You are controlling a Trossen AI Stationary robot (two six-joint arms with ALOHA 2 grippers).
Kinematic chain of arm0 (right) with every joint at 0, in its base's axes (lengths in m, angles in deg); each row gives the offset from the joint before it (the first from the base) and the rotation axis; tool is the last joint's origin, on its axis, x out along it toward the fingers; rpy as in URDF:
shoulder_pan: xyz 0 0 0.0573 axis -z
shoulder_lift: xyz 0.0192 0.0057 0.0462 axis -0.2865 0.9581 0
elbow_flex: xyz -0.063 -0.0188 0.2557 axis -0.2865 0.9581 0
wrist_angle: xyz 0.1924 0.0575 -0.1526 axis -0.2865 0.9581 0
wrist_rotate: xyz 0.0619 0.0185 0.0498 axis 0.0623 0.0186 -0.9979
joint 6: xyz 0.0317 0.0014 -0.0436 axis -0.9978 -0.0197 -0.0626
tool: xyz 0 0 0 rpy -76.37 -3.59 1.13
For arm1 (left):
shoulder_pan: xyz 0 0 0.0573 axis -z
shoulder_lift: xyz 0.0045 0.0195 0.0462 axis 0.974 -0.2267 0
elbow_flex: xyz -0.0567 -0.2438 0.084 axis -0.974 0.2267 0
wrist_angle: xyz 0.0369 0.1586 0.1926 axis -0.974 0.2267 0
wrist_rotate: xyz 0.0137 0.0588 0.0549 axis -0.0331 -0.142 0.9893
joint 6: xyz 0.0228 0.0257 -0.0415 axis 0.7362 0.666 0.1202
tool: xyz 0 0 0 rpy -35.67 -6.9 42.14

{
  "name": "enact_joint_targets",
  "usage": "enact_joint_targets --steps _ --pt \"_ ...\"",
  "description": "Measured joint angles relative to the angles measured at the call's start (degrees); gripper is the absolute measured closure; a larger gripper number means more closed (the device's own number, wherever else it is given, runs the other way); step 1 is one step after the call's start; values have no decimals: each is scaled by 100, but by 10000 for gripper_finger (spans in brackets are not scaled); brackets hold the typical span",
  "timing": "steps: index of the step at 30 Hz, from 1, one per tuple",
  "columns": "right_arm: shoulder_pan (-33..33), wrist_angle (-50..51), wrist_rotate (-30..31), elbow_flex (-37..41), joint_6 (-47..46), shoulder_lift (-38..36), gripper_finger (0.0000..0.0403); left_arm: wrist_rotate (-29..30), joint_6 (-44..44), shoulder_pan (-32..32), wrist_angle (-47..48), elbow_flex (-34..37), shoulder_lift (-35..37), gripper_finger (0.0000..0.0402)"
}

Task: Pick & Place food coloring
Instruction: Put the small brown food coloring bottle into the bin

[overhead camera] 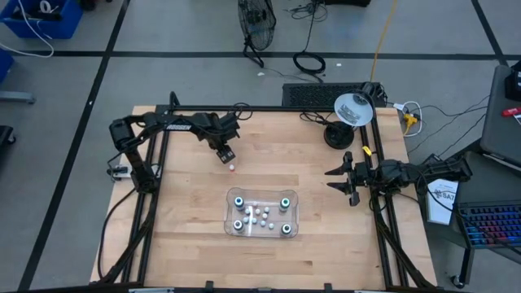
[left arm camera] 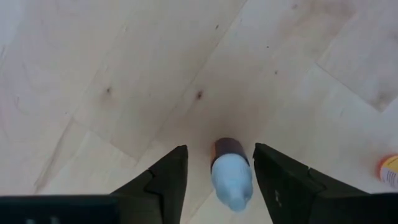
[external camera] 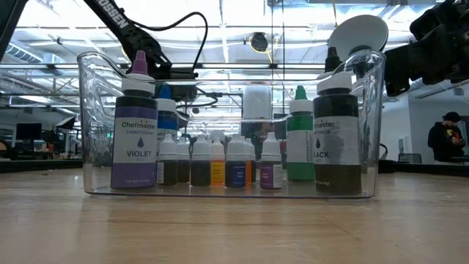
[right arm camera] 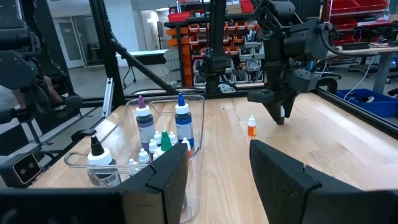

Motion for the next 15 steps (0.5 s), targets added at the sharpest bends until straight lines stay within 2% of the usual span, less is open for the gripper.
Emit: enact_joint_targets --steps 6,15 --pt "-1 0 -2 0 0 0 241 2 -11 0 509 -263 0 218" --pt "-1 0 0 0 0 0 241 2 -10 11 479 -337 0 226"
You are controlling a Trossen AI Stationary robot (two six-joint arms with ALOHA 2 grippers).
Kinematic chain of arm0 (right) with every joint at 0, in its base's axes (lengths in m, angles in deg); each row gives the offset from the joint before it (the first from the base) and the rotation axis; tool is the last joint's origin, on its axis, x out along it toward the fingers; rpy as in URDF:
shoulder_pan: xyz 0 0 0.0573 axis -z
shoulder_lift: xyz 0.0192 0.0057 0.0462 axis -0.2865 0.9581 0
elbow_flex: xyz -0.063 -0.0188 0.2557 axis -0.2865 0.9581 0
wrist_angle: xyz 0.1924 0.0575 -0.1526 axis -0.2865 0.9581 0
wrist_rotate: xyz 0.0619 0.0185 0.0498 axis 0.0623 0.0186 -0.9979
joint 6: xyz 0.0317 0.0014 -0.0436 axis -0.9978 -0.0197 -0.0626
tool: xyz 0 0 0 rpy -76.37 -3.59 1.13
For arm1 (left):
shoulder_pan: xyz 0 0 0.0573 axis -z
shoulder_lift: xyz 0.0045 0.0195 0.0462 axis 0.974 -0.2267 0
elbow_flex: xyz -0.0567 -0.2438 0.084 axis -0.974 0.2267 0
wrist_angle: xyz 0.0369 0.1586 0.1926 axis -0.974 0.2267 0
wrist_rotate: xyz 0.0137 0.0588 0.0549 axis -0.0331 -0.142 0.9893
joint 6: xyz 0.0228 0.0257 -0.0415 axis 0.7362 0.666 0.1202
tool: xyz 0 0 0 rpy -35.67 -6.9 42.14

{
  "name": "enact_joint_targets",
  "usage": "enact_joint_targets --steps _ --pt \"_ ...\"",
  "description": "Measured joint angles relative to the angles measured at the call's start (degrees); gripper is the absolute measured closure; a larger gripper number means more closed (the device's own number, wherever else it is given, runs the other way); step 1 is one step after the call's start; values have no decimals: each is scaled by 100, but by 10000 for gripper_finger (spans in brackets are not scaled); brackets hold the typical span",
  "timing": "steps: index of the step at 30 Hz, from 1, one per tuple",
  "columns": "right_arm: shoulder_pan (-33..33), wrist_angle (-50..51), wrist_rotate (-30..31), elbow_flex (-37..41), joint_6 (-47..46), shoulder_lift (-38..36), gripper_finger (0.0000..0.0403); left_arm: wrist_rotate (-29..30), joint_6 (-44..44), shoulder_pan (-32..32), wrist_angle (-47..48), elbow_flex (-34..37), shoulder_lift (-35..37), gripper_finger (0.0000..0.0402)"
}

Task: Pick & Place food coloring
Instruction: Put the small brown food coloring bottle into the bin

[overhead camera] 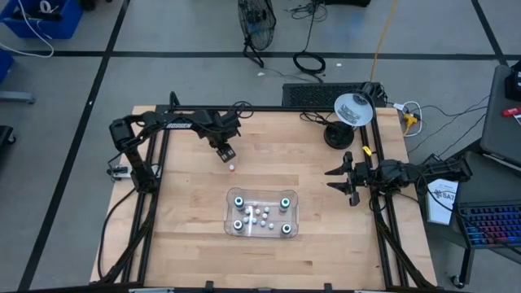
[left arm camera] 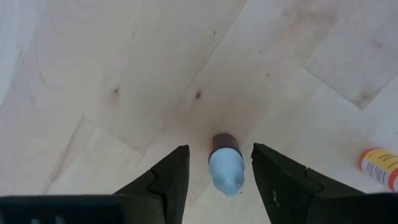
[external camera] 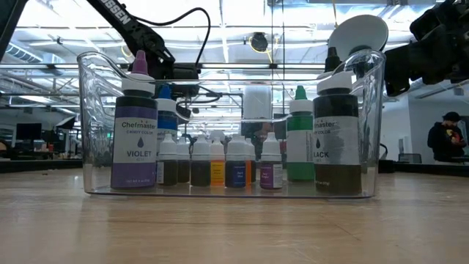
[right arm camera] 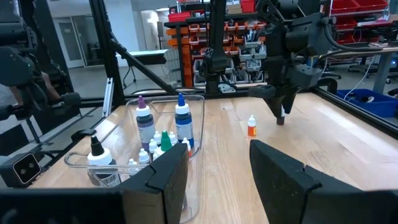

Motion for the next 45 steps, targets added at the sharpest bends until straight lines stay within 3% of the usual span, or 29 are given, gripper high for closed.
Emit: enact_joint_targets --steps 10,24,30,35,39,45 --pt "1 -2 -2 0 0 0 241 0 4 0 -4 0 0 238" --pt "2 -2 -2 0 0 0 242 -7 -31 0 -4 -4 2 337" --pt "0 0 -2 0 0 0 241 12 420 119 120 0 210 341" --pt "0 -32 -2 0 0 4 243 361 609 648 412 -169 897 341" --pt "0 -108 -2 0 0 22 242 514 173 1249 725 -584 1460 341" --pt "1 -132 -2 0 0 28 242 860 -33 2513 885 -1500 1524 341"
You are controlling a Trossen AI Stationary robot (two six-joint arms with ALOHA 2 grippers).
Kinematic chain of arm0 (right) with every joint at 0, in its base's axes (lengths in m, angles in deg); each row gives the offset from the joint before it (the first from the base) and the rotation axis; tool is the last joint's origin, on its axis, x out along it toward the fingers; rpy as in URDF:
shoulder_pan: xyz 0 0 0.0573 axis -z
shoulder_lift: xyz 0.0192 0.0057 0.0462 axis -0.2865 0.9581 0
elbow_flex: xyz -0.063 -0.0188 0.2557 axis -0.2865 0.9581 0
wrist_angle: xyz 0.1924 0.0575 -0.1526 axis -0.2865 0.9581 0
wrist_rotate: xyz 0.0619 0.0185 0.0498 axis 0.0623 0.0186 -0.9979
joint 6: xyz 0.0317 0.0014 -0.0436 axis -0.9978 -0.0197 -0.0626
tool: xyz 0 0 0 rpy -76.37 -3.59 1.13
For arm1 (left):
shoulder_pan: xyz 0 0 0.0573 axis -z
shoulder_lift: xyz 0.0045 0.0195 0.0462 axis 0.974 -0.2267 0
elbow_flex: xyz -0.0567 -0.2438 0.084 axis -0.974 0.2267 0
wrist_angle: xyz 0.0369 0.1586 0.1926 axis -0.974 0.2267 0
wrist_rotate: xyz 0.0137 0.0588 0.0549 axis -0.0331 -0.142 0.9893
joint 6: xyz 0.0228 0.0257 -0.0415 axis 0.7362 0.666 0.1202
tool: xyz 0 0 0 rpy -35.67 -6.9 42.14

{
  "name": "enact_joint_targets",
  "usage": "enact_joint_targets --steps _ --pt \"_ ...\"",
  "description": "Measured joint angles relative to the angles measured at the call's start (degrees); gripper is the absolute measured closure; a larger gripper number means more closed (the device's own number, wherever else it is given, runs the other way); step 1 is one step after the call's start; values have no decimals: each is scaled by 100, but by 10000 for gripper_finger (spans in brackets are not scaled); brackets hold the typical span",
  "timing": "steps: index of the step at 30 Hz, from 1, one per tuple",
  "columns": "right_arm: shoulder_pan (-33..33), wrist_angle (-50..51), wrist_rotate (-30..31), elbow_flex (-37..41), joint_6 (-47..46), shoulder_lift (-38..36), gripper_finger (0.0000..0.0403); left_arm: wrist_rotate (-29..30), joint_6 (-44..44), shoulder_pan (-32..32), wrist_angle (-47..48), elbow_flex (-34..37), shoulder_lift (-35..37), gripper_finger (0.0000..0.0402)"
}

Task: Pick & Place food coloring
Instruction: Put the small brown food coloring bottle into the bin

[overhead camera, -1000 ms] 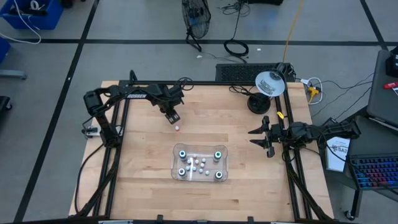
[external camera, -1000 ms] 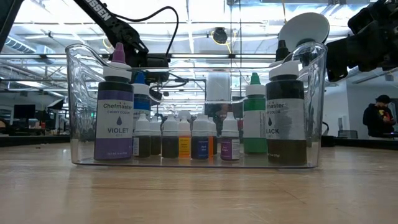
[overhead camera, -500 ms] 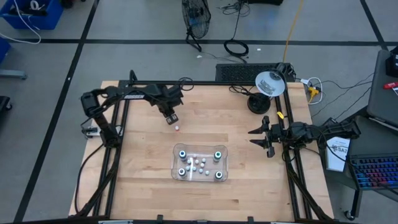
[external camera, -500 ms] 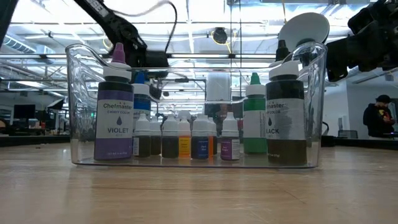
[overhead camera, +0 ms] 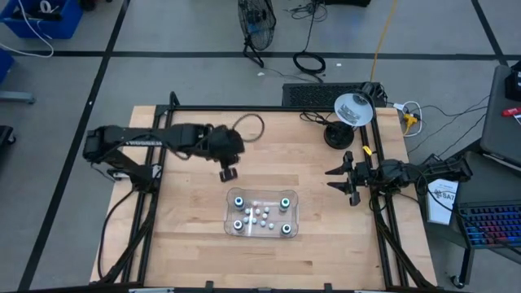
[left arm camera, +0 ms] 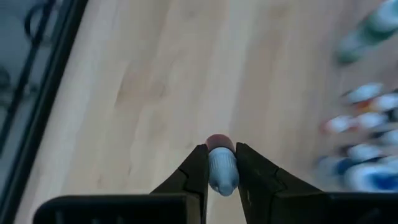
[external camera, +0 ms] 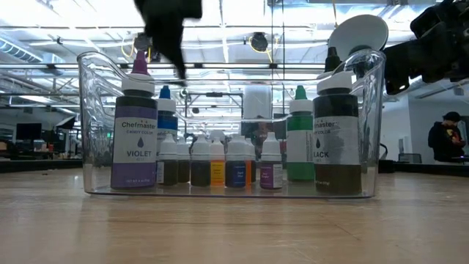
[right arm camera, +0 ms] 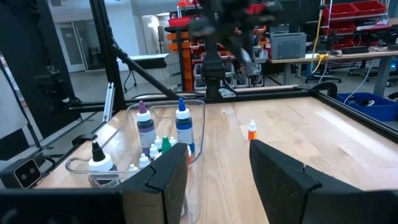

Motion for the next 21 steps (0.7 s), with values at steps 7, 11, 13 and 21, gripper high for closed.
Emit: enact_joint_targets --steps 7,11,13,21 --pt "0 -15 0 0 0 2 241 270 228 1310 85 -1349 -1076 341" --pt "1 -17 0 0 0 0 243 194 1051 1789 374 -1856 -1929 341" --pt "-1 -15 0 0 0 0 243 40 1239 1856 520 -1991 -2313 341" --pt "1 -12 0 0 0 0 241 -293 1410 1646 258 -2035 -3227 341"
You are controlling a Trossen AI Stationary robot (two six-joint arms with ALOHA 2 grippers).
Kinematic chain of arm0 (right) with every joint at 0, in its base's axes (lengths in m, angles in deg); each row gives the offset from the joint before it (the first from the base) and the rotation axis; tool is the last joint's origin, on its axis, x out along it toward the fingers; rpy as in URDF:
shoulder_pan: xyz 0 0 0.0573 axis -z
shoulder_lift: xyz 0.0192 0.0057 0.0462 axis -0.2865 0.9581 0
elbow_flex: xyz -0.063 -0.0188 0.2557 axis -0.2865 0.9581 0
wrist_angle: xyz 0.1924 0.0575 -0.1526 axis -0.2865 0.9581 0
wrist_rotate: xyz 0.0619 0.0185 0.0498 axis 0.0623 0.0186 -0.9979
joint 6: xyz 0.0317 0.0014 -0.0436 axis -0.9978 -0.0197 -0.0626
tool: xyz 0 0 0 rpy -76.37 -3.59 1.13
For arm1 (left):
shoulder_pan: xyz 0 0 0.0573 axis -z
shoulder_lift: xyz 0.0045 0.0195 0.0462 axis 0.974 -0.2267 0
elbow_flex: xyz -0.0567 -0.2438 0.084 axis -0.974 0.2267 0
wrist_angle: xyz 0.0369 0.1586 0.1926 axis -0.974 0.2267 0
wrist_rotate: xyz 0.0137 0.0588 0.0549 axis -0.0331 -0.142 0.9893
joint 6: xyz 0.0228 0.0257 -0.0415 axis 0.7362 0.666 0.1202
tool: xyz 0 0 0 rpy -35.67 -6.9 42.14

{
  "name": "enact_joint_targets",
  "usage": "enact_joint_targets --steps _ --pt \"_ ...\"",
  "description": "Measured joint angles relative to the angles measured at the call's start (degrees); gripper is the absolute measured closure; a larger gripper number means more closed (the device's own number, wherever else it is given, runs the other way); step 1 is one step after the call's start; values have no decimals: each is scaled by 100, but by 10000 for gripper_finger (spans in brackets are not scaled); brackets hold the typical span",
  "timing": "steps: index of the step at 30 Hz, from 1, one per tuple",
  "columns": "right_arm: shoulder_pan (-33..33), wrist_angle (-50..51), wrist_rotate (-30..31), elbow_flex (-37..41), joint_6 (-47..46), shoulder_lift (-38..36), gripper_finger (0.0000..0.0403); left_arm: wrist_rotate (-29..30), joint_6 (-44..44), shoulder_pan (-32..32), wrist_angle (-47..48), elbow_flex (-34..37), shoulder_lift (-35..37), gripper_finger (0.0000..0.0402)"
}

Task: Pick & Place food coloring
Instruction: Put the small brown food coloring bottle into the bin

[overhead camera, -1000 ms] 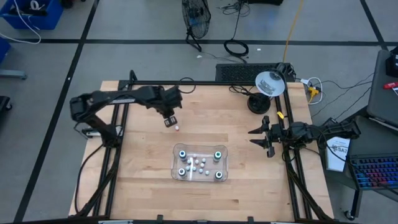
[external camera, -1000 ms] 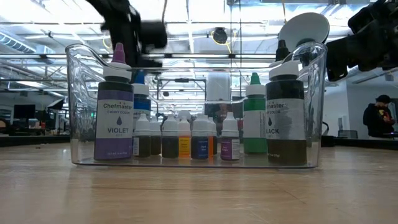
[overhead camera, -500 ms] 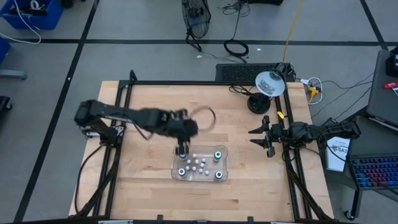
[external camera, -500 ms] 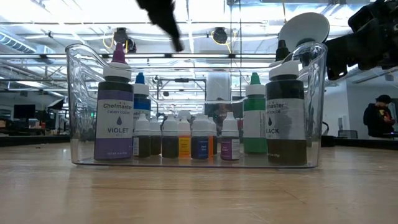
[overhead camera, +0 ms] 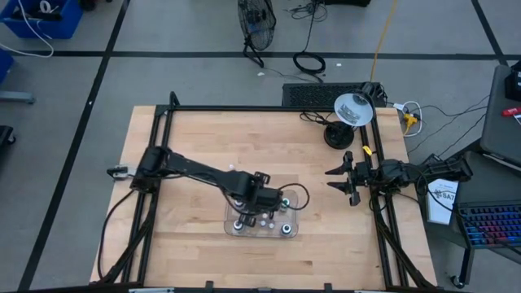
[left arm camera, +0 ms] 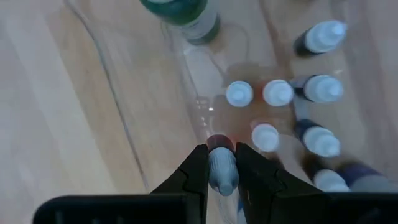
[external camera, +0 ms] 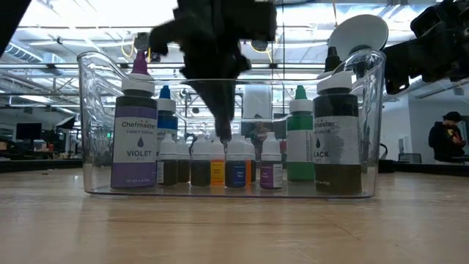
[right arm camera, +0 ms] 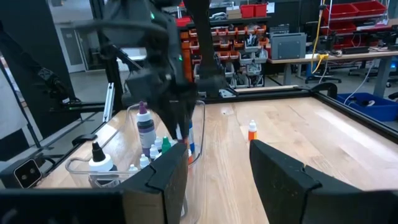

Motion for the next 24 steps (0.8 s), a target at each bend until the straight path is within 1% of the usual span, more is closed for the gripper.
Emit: enact_joint_targets --steps 5,9,14,18,22,24 --pt "-2 -3 0 0 0 0 242 -341 -1 -144 -261 0 -221 341" --pt "-2 -4 0 0 0 -1 242 -569 13 -226 -373 0 -241 341" --pt "0 -4 0 0 0 0 242 -632 -15 -328 -426 8 -236 340" --pt "-2 -3 0 0 0 0 242 -706 -33 -428 -585 192 -232 340" --pt "-1 -5 0 0 0 -1 241 -1054 -105 -515 -871 441 -233 340" --pt "-2 -3 0 0 0 -2 242 -1184 -181 -528 -869 494 -236 340"
